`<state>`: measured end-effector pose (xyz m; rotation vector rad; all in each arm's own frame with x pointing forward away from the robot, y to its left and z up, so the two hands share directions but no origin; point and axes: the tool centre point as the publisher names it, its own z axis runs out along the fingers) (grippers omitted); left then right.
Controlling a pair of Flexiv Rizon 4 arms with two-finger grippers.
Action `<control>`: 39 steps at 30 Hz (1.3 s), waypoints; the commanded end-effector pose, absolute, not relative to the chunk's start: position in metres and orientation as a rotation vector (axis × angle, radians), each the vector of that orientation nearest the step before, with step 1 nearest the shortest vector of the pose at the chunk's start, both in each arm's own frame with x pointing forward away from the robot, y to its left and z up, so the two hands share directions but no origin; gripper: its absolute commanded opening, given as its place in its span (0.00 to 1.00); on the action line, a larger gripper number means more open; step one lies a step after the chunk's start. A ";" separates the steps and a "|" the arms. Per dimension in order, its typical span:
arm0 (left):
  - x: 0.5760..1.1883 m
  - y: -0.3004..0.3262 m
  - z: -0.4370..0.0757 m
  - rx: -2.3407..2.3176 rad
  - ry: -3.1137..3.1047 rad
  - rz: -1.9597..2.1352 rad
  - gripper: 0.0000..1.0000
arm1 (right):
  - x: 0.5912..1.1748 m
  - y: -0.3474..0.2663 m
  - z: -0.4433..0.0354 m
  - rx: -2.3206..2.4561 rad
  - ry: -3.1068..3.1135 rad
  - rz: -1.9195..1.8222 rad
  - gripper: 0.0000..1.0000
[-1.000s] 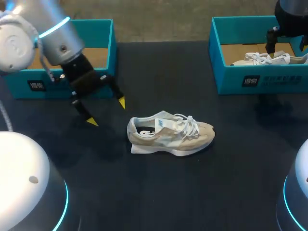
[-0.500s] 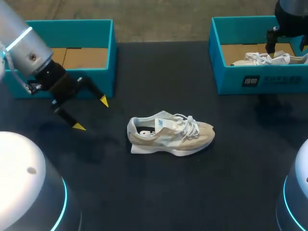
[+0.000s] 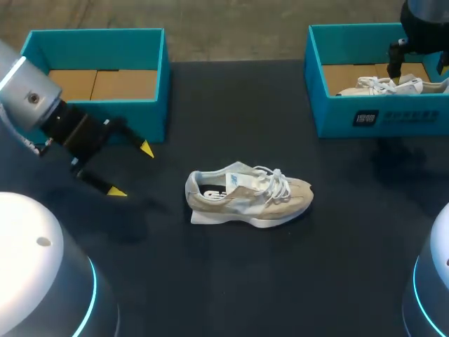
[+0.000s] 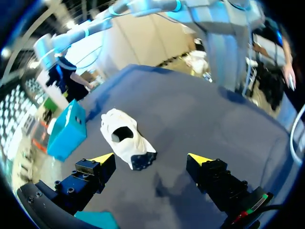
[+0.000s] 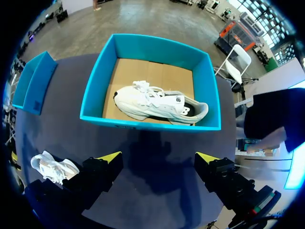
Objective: Take the shoe out of the shoebox, open the shoe tongue, remove and reinsert the insole, then place the shoe into the shoebox
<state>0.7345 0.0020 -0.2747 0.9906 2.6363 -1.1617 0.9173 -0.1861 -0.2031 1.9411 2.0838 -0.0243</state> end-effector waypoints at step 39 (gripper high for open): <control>0.751 -0.029 -0.368 -0.155 2.618 -1.379 1.00 | 0.917 -0.186 -0.203 1.941 2.082 -0.024 1.00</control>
